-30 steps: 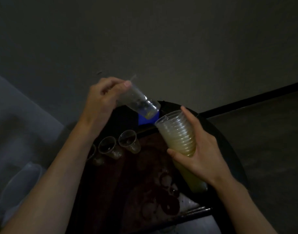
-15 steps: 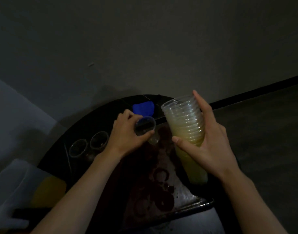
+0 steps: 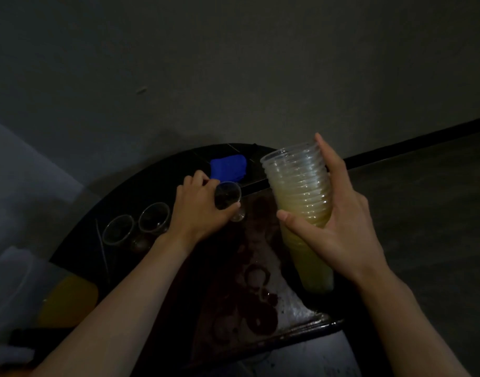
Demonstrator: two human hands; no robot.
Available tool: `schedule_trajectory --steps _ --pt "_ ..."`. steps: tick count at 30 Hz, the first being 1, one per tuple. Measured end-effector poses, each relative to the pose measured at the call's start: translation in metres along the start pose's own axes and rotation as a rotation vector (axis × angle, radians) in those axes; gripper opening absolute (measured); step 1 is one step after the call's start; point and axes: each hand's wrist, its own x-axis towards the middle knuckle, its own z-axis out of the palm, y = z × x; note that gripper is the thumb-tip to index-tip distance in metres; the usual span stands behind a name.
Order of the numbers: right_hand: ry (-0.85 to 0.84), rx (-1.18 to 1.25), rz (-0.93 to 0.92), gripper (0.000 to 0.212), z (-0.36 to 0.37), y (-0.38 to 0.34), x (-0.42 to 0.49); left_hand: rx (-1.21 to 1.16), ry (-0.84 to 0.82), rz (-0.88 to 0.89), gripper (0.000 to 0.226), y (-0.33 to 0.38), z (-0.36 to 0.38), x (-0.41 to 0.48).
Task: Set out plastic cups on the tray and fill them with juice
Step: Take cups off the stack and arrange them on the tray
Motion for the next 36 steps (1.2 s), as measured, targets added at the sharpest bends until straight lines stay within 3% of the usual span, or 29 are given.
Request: schedule_trajectory --steps 4,16,21,23,27,29,31,36 --pt "-0.006 -0.007 0.0 0.105 0.002 0.0 0.0 -0.002 0.001 -0.014 0.053 -0.002 0.001 0.0" --pt "-0.01 -0.014 0.019 0.106 0.002 0.0 0.001 0.05 -0.004 0.005 0.096 -0.008 0.005 0.004" --pt "-0.008 -0.008 0.033 0.106 0.0 -0.001 0.0 -0.013 -0.025 -0.013 0.097 -0.008 0.0 0.005" --pt "-0.017 -0.007 0.043 0.107 -0.001 0.0 0.0 -0.12 0.0 -0.035 0.092 -0.007 -0.009 0.007" --pt "-0.028 0.012 0.078 0.108 0.001 -0.001 0.002 -0.725 0.132 -0.185 0.071 -0.007 -0.054 0.029" --pt "-0.036 0.036 0.102 0.108 0.002 -0.002 0.002 -0.925 0.054 -0.22 0.064 -0.002 -0.086 0.044" --pt "-0.035 0.045 0.117 0.107 0.004 -0.004 0.003 -0.99 -0.057 -0.144 0.063 0.007 -0.107 0.054" --pt "-0.05 0.005 0.132 0.104 0.006 -0.004 0.003 -0.607 -0.359 0.182 0.046 0.067 -0.105 0.043"
